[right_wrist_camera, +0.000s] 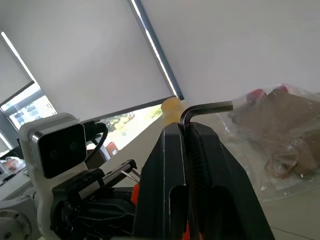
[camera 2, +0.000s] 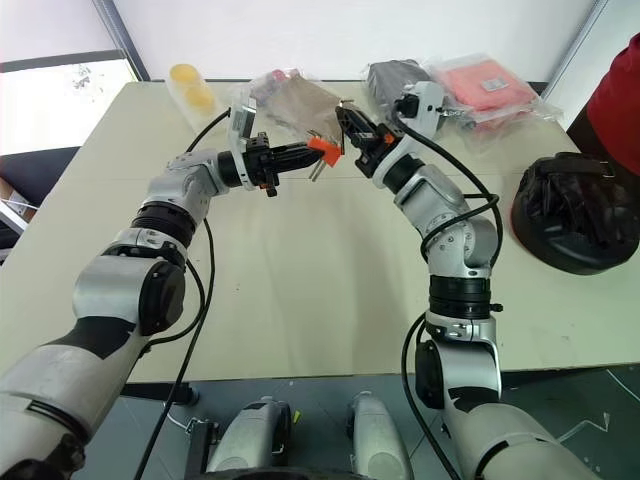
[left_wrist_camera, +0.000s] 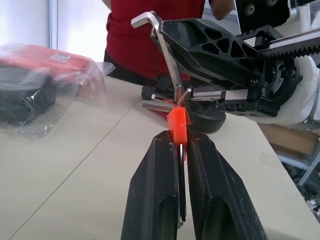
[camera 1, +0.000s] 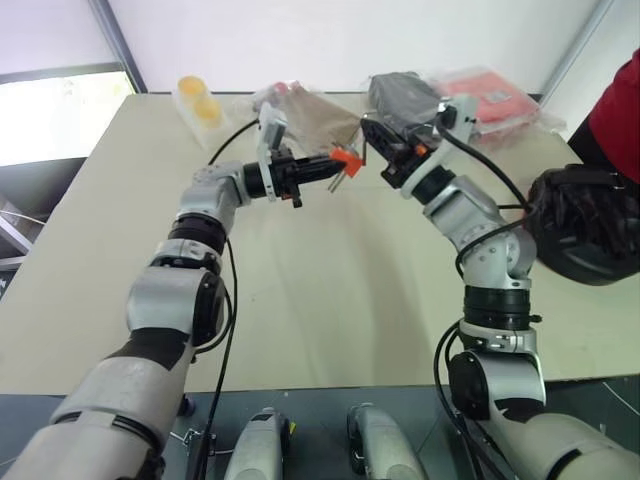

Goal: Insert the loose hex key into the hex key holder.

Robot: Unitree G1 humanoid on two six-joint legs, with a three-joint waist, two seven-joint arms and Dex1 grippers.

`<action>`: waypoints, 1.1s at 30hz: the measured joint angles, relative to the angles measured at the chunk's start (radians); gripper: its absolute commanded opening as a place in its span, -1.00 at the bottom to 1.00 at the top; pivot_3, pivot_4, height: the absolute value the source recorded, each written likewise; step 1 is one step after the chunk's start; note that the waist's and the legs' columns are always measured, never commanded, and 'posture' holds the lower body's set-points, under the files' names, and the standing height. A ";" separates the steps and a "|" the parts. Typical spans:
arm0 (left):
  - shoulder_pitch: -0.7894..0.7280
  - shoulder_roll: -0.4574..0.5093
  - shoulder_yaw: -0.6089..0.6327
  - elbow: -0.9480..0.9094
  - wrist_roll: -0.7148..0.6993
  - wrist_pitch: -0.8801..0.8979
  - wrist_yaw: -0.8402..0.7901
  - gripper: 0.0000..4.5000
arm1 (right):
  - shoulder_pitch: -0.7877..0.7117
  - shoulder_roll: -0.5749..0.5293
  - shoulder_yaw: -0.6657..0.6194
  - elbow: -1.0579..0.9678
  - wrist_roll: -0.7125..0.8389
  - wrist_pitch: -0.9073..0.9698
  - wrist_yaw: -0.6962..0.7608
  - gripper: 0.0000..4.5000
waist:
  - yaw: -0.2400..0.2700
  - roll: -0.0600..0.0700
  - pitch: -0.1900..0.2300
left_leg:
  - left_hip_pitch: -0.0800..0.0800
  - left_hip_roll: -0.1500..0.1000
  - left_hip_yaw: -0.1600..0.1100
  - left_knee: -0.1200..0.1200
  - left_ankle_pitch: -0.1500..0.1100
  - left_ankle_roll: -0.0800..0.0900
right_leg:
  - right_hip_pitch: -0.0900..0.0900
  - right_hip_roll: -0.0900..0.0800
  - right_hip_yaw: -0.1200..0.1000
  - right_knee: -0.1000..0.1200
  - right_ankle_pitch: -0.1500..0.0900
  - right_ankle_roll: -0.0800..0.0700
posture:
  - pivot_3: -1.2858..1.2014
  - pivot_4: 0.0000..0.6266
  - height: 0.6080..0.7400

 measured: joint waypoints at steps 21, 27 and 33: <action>0.096 -0.082 0.077 -0.199 -0.112 0.031 0.064 -1.00 | -0.099 0.038 -0.090 0.030 0.072 -0.062 -0.110 -0.97 | 0.001 0.000 0.000 | 0.000 0.001 0.000 0.001 0.000 0.000 | 0.000 0.000 0.000 0.001 0.000 0.000 | 0.03 -0.52 1.00; 0.122 -0.104 0.080 -0.262 -0.147 0.043 0.104 -1.00 | -0.099 0.046 -0.091 0.029 0.091 -0.056 -0.127 -0.97 | 0.001 0.000 0.000 | 0.000 0.001 0.000 0.001 0.000 0.000 | 0.000 0.000 0.000 0.001 0.000 0.000 | 0.03 -0.52 1.00; 0.127 -0.105 0.080 -0.261 -0.155 0.043 0.120 -1.00 | -0.099 0.046 -0.090 0.027 0.099 -0.051 -0.134 -0.97 | 0.001 0.000 0.000 | 0.000 0.001 0.000 0.001 0.000 0.000 | 0.000 0.000 0.000 0.001 0.000 0.000 | 0.03 -0.52 1.00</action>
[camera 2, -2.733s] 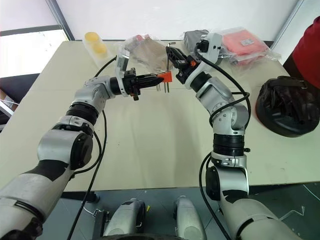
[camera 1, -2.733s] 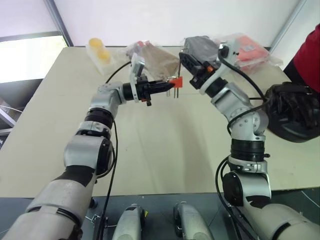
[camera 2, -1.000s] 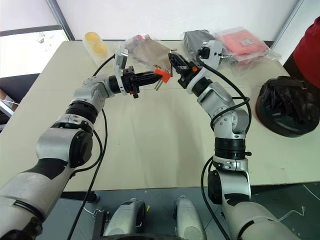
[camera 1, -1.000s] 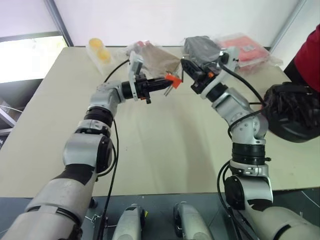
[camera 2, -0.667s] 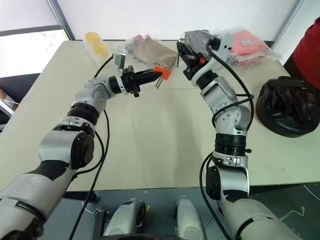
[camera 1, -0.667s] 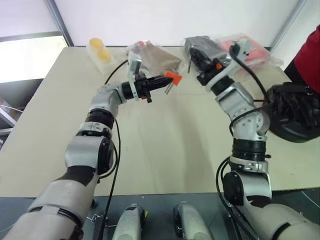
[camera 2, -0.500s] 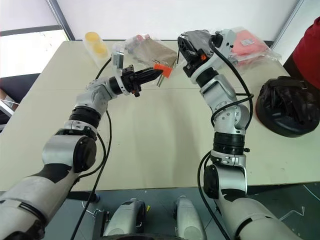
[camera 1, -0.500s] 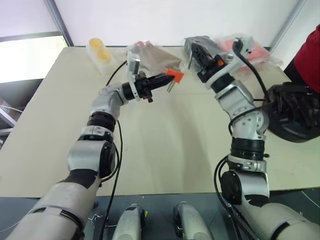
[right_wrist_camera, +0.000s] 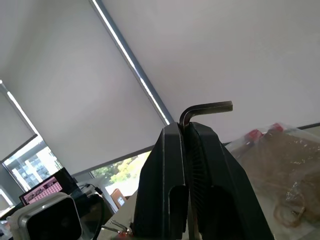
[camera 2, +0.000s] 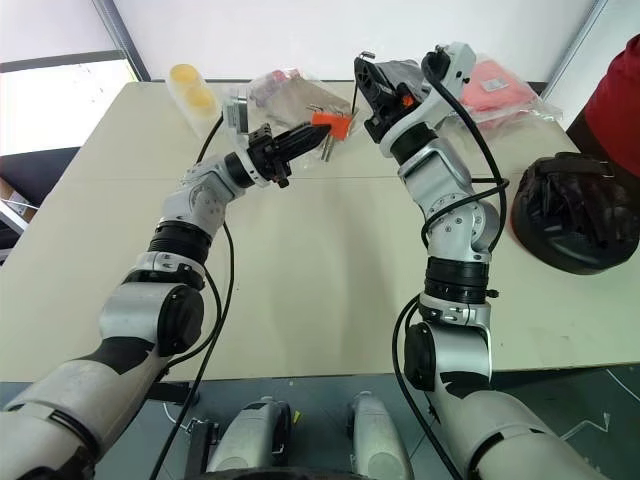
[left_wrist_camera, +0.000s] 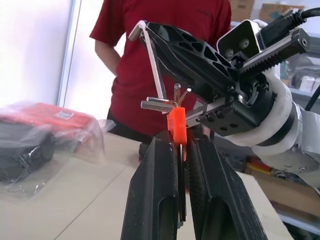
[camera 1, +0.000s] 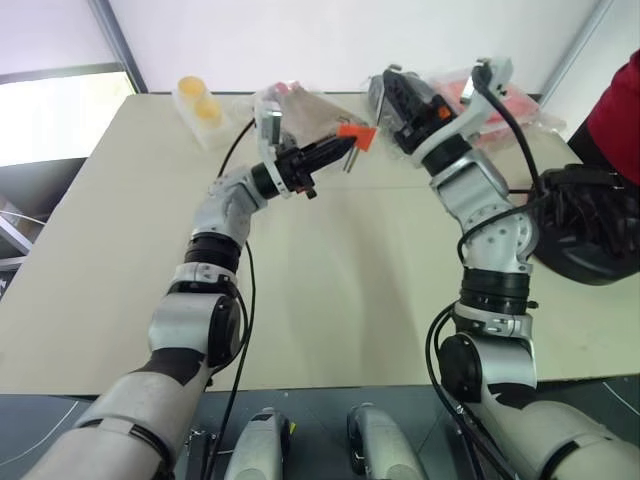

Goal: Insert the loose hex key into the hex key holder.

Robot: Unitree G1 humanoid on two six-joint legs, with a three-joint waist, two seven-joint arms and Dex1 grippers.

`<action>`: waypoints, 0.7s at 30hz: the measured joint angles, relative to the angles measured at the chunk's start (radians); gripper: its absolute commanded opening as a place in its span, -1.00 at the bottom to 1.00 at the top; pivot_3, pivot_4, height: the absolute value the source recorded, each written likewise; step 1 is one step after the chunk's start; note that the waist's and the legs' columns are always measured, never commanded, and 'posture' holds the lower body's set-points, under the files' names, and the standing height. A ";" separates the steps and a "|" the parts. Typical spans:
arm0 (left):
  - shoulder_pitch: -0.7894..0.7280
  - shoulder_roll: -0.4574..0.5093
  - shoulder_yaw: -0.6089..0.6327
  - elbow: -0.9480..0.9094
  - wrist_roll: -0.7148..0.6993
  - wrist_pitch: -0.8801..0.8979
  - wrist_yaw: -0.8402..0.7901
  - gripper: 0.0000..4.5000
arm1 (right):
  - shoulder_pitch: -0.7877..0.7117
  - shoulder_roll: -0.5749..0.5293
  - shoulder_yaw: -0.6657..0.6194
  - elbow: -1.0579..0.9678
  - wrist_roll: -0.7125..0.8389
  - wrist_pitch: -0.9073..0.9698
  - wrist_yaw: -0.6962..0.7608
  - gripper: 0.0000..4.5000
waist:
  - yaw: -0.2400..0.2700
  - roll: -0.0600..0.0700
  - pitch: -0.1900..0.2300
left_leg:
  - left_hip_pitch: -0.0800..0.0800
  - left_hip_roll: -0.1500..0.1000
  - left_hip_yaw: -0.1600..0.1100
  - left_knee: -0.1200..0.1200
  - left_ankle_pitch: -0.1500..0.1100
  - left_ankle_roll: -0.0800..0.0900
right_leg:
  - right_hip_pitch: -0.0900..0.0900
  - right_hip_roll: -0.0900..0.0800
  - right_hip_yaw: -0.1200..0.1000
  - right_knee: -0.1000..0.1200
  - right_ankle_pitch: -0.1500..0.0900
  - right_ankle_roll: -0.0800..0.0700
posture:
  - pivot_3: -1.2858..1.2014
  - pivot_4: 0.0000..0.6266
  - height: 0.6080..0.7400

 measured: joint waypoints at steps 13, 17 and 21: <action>-0.002 -0.001 -0.001 0.032 0.000 -0.017 0.004 -1.00 | 0.004 0.019 0.006 -0.031 0.019 0.001 -0.018 -0.97 | 0.000 0.000 0.000 | 0.000 0.000 0.000 0.000 0.000 0.000 | 0.000 0.000 0.000 0.000 0.000 0.000 | 0.03 -0.52 1.00; -0.007 -0.002 -0.001 0.043 0.001 -0.024 0.011 -1.00 | 0.019 0.032 0.016 -0.039 0.023 0.010 -0.028 -0.97 | 0.000 0.000 0.000 | 0.000 0.000 0.000 0.000 0.000 0.000 | 0.000 0.000 0.000 0.000 0.000 0.000 | 0.03 -0.52 1.00; -0.011 -0.003 0.000 0.048 0.000 -0.024 0.018 -1.00 | 0.034 0.037 0.021 -0.059 0.030 0.013 -0.033 -0.97 | 0.000 0.000 0.000 | 0.000 0.000 0.000 0.000 0.000 0.000 | 0.000 0.000 0.000 0.000 0.000 0.000 | 0.03 -0.52 1.00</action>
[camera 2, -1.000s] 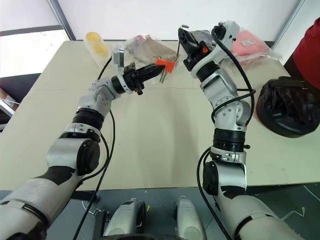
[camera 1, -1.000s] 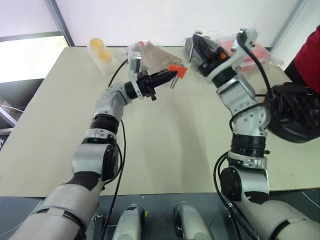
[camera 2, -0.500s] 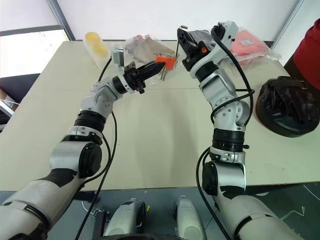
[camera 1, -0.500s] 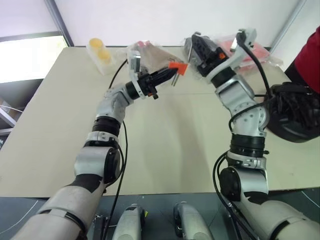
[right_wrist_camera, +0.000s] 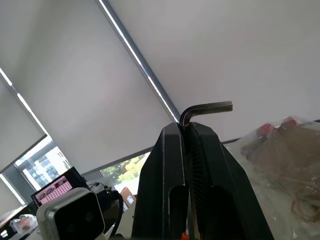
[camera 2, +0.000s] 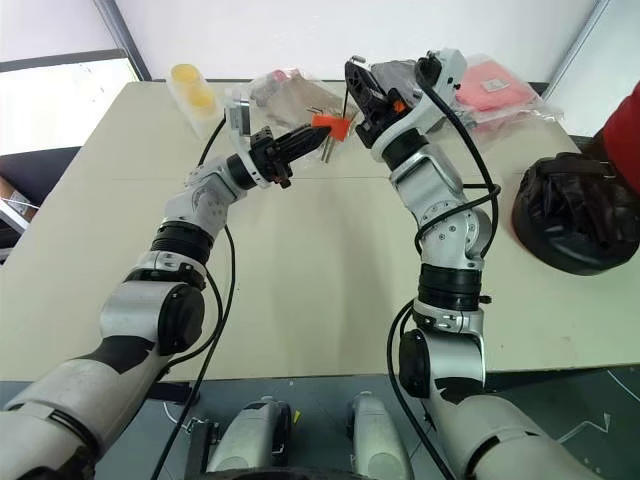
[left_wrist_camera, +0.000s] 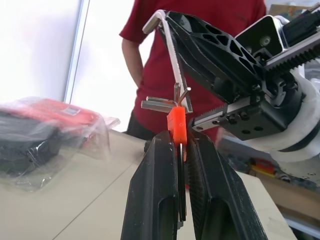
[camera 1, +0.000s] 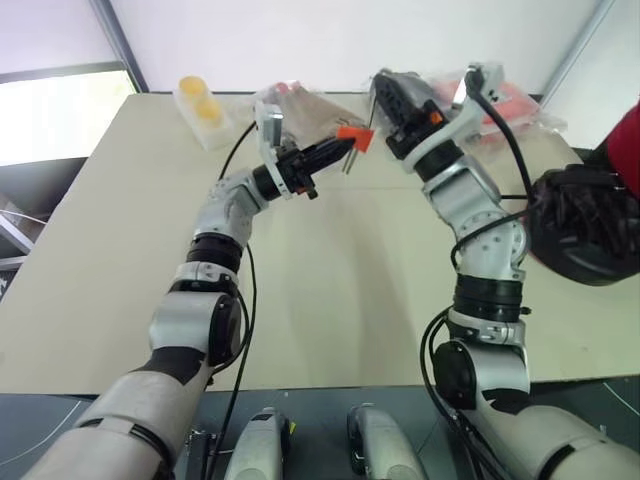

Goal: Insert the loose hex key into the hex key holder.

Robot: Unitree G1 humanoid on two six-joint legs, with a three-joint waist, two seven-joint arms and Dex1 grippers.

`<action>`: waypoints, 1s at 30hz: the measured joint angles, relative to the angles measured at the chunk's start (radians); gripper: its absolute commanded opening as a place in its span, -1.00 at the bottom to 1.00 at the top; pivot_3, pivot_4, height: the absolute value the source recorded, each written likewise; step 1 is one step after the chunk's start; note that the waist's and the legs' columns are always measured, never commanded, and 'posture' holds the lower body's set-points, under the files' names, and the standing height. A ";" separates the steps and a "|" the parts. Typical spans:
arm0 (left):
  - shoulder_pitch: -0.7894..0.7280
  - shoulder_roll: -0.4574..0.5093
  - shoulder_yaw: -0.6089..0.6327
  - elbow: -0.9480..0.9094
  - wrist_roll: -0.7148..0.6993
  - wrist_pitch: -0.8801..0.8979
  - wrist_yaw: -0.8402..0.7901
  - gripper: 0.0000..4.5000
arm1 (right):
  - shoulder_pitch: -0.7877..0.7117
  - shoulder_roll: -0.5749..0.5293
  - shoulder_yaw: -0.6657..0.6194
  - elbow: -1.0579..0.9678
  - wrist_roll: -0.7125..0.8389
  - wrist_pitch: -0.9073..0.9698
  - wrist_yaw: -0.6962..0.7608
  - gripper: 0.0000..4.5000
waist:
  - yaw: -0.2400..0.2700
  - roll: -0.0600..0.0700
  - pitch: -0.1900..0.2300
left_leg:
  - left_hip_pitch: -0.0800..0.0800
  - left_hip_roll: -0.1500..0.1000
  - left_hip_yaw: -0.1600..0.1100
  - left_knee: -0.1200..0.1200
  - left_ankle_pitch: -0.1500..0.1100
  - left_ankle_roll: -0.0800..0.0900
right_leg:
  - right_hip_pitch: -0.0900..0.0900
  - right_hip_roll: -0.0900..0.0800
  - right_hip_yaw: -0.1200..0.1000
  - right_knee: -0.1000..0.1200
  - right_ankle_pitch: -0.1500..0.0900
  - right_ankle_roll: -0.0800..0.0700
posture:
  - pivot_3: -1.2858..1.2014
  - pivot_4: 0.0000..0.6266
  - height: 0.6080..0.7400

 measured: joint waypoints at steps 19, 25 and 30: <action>0.001 0.005 -0.001 -0.027 -0.003 0.032 -0.036 -1.00 | -0.007 -0.031 -0.007 0.032 -0.001 -0.017 0.014 -0.97 | 0.000 0.000 0.000 | 0.000 0.000 0.000 0.000 0.000 0.000 | 0.000 0.000 0.000 0.000 0.000 0.000 | 0.03 -0.52 1.00; 0.001 -0.001 -0.001 -0.029 -0.003 0.033 -0.036 -1.00 | -0.007 -0.031 -0.006 0.032 -0.001 -0.018 0.014 -0.97 | 0.000 0.000 0.000 | 0.000 0.000 0.000 0.000 0.000 0.000 | 0.000 0.000 0.000 0.000 0.000 0.000 | 0.03 -0.52 1.00; 0.001 -0.003 -0.001 -0.029 -0.002 0.031 -0.034 -1.00 | -0.007 -0.028 -0.006 0.032 -0.001 -0.017 0.013 -0.97 | 0.000 0.000 0.000 | 0.000 0.000 0.000 0.000 0.000 0.000 | 0.000 0.000 0.000 0.000 0.000 0.000 | 0.03 -0.52 1.00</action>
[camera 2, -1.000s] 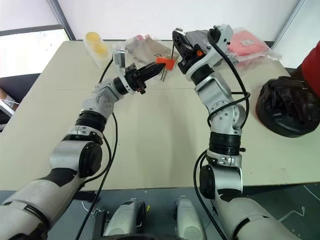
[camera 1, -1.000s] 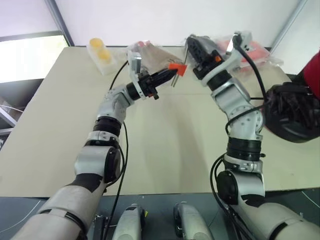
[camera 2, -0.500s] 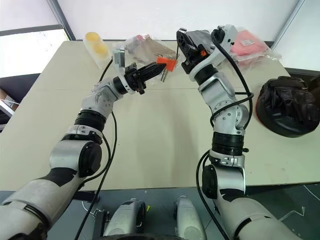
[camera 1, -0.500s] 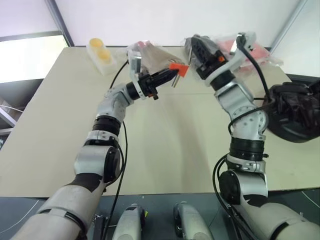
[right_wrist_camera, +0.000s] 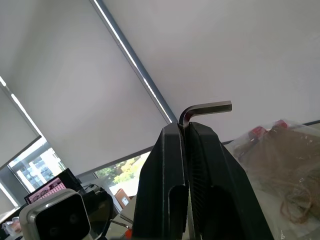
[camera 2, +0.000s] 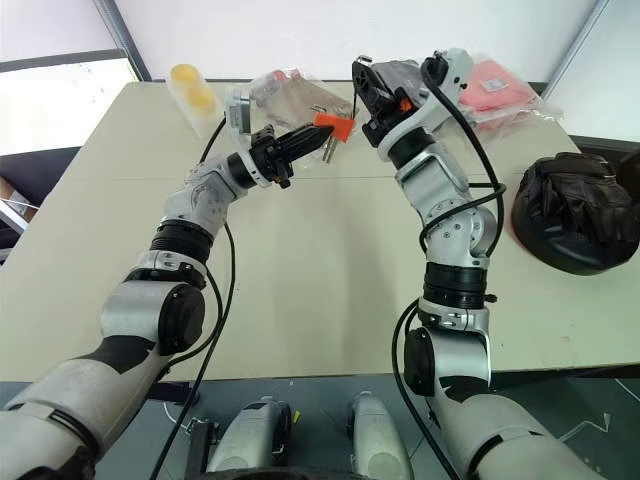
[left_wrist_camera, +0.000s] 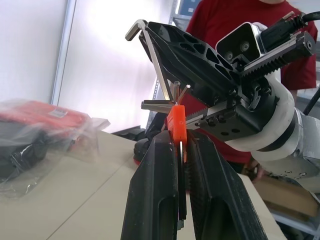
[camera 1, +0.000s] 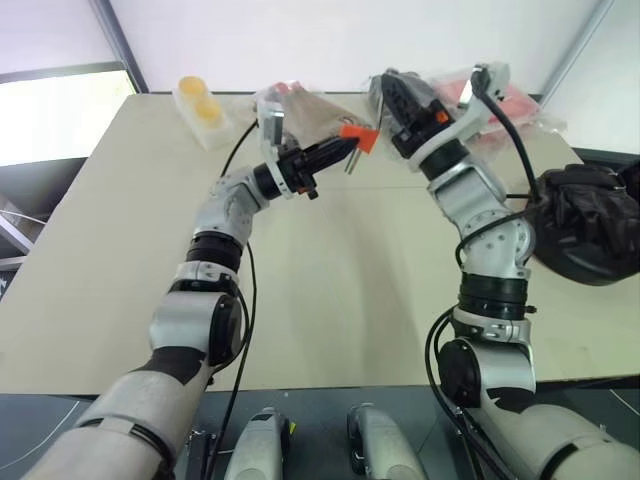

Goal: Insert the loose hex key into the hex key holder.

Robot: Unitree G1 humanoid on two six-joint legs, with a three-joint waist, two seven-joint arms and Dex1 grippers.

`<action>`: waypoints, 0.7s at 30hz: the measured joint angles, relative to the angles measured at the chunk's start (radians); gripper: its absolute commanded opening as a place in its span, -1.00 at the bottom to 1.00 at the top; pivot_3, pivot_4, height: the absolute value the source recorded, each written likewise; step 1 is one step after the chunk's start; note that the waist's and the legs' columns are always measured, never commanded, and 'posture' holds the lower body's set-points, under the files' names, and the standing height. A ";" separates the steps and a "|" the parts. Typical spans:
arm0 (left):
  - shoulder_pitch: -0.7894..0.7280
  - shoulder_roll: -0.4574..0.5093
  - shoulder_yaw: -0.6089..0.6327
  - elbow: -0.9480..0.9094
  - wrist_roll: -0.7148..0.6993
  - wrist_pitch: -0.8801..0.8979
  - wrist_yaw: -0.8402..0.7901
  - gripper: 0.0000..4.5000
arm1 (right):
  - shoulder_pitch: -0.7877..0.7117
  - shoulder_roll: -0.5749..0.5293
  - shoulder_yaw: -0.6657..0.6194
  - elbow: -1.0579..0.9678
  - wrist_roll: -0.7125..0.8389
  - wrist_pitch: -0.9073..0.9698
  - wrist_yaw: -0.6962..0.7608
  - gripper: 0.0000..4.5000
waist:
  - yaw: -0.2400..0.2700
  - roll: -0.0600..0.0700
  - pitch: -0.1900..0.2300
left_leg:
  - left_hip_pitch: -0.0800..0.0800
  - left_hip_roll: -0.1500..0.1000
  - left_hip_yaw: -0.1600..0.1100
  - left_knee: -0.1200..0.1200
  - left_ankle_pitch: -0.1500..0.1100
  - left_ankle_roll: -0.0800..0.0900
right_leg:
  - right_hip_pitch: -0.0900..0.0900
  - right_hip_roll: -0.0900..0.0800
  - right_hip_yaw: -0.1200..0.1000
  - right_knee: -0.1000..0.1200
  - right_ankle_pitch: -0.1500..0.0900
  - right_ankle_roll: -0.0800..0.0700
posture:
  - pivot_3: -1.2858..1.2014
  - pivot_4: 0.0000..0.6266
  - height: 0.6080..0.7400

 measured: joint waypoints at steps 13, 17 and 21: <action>-0.001 -0.001 0.005 0.008 0.000 -0.023 0.036 -1.00 | 0.000 0.011 0.002 0.000 0.000 0.000 -0.004 -0.97 | 0.000 0.000 0.000 | 0.000 0.000 0.000 0.000 0.000 0.000 | 0.000 0.000 0.000 0.000 0.000 0.000 | 0.03 -0.52 1.00; -0.001 -0.005 0.014 0.012 -0.015 -0.024 0.044 -1.00 | 0.001 0.013 0.003 0.000 0.000 0.000 -0.007 -0.97 | 0.000 0.000 0.000 | 0.000 0.000 0.000 0.000 0.000 0.000 | 0.000 0.000 0.000 0.000 0.000 0.000 | 0.03 -0.52 1.00; -0.001 -0.007 0.016 0.012 -0.022 -0.025 0.053 -1.00 | 0.001 0.012 0.001 0.000 0.000 0.001 -0.009 -0.97 | 0.000 0.000 0.000 | 0.000 0.000 0.000 0.000 0.000 0.000 | 0.000 0.000 0.000 0.000 0.000 0.000 | 0.03 -0.52 1.00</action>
